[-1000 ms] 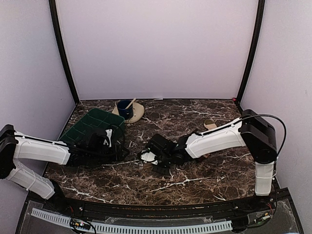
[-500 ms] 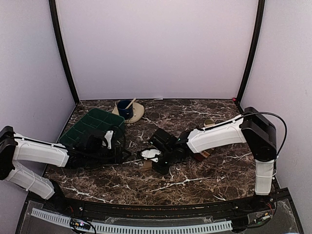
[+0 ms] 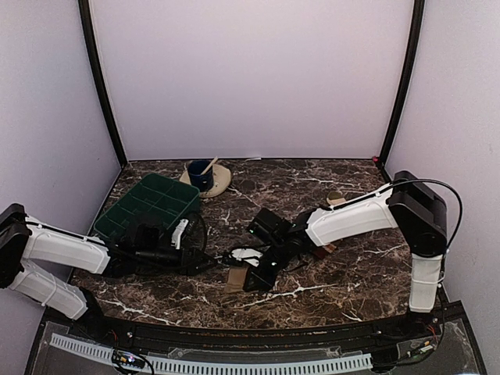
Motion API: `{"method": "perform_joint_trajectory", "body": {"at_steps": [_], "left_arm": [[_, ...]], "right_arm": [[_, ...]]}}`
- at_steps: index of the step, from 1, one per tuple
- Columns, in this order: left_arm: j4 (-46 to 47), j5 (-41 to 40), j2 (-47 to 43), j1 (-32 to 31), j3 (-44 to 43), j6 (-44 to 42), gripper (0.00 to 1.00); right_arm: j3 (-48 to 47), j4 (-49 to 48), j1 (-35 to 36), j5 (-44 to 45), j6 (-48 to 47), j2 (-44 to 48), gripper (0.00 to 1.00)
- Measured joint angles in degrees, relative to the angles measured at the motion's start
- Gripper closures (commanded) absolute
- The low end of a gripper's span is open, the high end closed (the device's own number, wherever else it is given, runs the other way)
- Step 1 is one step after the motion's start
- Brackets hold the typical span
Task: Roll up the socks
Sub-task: Roll the sock at the center of the board.
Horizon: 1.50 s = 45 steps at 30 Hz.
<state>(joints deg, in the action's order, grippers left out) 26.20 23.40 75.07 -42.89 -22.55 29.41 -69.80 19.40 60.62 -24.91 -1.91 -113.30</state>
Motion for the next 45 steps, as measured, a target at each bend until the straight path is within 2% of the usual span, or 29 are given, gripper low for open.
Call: {"method": "perform_joint_trajectory", "body": {"at_steps": [8, 14, 18, 35, 45], "left_arm": [[2.0, 6.2, -3.8, -0.3, 5.6, 0.4, 0.46], [2.2, 7.0, -6.1, -4.2, 5.3, -1.1, 0.44], [0.3, 6.1, -2.4, -8.9, 1.0, -4.1, 0.44], [-7.0, -1.8, 8.8, -14.9, -8.8, -12.8, 0.43], [-11.8, -5.2, 12.7, -16.8, -13.1, -16.0, 0.51]], "right_arm": [[0.4, 0.4, -1.8, -5.8, 1.2, 0.0, 1.0], [0.4, 1.2, -2.5, -8.0, 1.2, 0.0, 1.0], [0.4, 1.8, -2.6, -8.9, 1.2, 0.0, 1.0], [0.4, 3.0, -2.7, -11.3, 0.9, 0.0, 1.0], [0.4, 3.0, -3.0, -11.9, 0.6, 0.0, 1.0]]}}
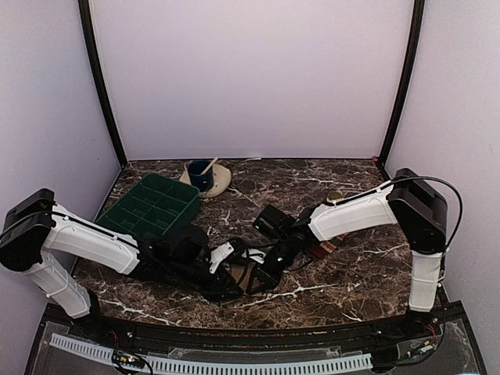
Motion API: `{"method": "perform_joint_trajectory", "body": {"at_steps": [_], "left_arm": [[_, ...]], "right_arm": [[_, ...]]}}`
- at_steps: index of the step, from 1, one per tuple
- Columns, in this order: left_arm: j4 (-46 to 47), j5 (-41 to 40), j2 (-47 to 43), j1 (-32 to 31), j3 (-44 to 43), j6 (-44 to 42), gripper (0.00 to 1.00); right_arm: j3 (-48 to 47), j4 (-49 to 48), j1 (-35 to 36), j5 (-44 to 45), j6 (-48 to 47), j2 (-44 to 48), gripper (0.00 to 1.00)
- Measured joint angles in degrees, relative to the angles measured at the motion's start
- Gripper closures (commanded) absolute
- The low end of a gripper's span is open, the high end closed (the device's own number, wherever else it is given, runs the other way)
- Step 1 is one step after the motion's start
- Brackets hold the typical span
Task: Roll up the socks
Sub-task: Roll the sock at the center of the board.
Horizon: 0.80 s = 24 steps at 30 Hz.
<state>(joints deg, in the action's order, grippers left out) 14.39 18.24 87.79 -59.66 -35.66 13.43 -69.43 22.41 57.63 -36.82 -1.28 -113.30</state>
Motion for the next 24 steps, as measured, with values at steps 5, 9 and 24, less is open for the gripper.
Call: {"method": "perform_joint_trajectory", "body": {"at_steps": [5, 9, 24], "left_arm": [[-1.6, -1.0, 0.6, -0.2, -0.7, -1.0, 0.61], [-2.7, -1.4, 0.7, -0.2, -0.9, -1.5, 0.65], [-3.9, -0.2, 2.2, -0.2, -1.9, -2.7, 1.0]], "right_arm": [[0.0, 0.5, -0.1, -0.6, -0.2, 0.0, 1.0], [0.0, 1.0, -0.3, -1.1, -0.4, 0.0, 1.0], [0.0, 2.9, -0.7, -1.7, -0.5, 0.0, 1.0]]}}
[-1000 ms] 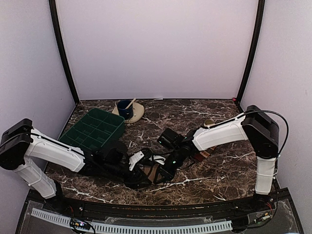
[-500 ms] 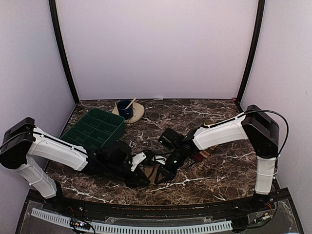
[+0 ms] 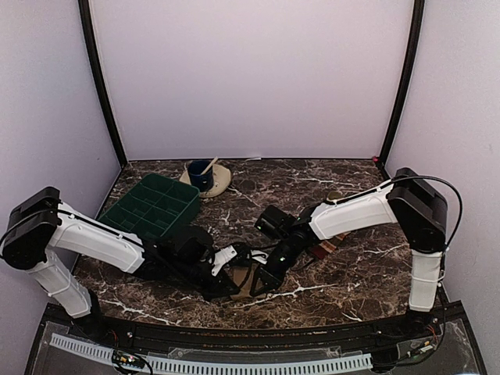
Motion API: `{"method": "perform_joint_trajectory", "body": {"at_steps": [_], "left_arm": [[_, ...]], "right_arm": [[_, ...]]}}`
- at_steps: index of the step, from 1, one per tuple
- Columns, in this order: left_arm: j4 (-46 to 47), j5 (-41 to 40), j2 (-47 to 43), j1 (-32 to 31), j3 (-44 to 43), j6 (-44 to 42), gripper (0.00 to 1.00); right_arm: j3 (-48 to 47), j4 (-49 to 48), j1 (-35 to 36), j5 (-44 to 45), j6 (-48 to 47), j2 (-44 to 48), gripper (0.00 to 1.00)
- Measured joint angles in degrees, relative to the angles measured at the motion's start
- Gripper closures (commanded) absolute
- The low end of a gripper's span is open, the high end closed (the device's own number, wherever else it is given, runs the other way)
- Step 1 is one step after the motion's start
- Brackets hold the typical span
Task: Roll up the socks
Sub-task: Roll the sock at the center of the board.
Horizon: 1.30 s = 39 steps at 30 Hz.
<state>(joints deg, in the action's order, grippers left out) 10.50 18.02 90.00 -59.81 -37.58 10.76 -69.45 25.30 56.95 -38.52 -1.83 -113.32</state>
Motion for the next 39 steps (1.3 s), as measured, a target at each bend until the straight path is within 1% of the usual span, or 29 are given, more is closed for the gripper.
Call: {"method": "perform_joint_trajectory", "body": {"at_steps": [2, 4, 7, 11, 19, 27, 32, 39], "left_arm": [[0.0, 0.4, 0.4, 0.0, -0.3, -0.1, 1.0], [0.0, 0.7, 0.5, 0.0, -0.3, -0.1, 1.0], [-0.1, 1.3, 1.0, 0.0, -0.7, -0.1, 1.0], [-0.7, 2.0, 2.2, 0.0, -1.6, 0.1, 1.0], [-1.2, 2.8, 4.9, 0.0, -4.6, 0.6, 1.0], [-1.8, 3.7, 5.2, 1.1, -4.7, 2.8, 1.0], [-2.9, 5.6, 6.2, 3.2, -4.2, 5.1, 1.0], [-2.8, 9.9, 7.6, 5.4, -4.1, 6.7, 1.0]], "right_arm": [[0.0, 0.2, 0.0, -0.1, 0.0, -0.1, 0.99], [0.0, 0.3, 0.0, -0.2, 0.2, -0.1, 0.9], [0.2, 0.0, 0.0, -0.3, 0.7, -0.2, 0.81], [1.4, -1.3, -0.2, -0.3, 1.9, -0.2, 0.72], [6.5, -7.6, -1.7, -3.3, 5.0, 1.7, 0.69], [11.1, -13.2, -3.1, -3.9, 8.0, 4.0, 0.68], [13.7, -16.7, -4.8, -3.9, 9.7, 6.0, 0.68], [15.3, -19.5, -5.2, -3.4, 11.7, 7.3, 0.67]]}}
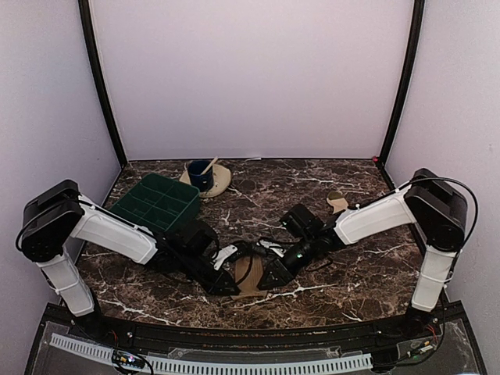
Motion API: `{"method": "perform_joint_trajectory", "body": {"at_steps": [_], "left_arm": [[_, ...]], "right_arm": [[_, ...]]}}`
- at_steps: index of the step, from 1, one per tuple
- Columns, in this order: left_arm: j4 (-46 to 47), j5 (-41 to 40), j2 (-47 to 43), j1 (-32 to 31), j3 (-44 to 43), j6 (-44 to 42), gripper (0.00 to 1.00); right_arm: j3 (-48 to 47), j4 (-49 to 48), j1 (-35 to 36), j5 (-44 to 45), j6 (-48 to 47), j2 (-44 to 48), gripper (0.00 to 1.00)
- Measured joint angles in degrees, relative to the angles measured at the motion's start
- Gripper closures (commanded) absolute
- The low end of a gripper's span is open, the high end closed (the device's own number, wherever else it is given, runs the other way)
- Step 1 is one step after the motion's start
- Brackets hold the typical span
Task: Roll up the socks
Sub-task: Roll the sock at the center of the board.
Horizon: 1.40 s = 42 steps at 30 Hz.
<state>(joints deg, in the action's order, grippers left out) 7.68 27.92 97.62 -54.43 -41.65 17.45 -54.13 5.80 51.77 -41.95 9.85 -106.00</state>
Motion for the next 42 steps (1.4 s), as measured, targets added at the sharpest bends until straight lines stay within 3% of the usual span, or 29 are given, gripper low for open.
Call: {"method": "perform_joint_trajectory", "body": {"at_steps": [14, 20, 30, 42], "left_arm": [[-1.1, 8.0, 2.9, 4.6, -2.4, 0.2, 1.0], [-3.3, 11.6, 6.2, 6.1, -5.6, -1.0, 1.0], [-6.8, 18.3, 9.8, 8.5, -9.2, -3.3, 1.0], [-9.6, 23.4, 12.5, 10.7, -11.7, -5.0, 1.0]], "right_arm": [[7.3, -4.3, 0.6, 11.6, -0.5, 9.5, 0.67], [8.2, -4.3, 6.7, 22.3, -3.9, 12.9, 0.67], [8.2, -2.9, 17.6, 40.0, -10.8, 12.9, 0.66], [7.0, -2.4, 20.3, 50.6, -17.9, 8.7, 0.66]]}}
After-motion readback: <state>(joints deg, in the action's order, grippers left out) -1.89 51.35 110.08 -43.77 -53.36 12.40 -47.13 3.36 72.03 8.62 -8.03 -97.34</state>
